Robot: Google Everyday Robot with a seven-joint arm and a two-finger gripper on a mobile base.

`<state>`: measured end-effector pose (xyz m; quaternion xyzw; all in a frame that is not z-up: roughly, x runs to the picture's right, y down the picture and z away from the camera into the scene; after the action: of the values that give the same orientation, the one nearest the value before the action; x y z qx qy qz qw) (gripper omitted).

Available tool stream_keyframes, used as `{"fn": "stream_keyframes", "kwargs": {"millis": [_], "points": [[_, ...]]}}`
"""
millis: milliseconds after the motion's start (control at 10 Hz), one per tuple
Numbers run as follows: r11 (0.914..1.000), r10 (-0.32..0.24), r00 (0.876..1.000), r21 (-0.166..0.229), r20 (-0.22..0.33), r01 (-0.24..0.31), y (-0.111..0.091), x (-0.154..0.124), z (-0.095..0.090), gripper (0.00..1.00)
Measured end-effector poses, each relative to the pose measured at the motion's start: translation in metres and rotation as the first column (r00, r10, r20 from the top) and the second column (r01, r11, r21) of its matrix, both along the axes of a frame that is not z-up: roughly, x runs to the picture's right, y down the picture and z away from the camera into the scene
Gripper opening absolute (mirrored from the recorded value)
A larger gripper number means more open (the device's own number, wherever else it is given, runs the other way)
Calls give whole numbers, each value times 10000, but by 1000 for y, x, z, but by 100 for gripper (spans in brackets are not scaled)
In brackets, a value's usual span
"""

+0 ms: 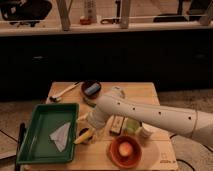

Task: Place banana in metal cup

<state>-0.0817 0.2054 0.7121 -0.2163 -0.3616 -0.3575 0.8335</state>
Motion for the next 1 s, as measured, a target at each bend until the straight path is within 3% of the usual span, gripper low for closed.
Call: {"fn": "stream_keyframes", "kwargs": {"millis": [1000], "points": [[9999, -22, 10000, -146, 68, 23, -2, 0, -1, 80]]}}
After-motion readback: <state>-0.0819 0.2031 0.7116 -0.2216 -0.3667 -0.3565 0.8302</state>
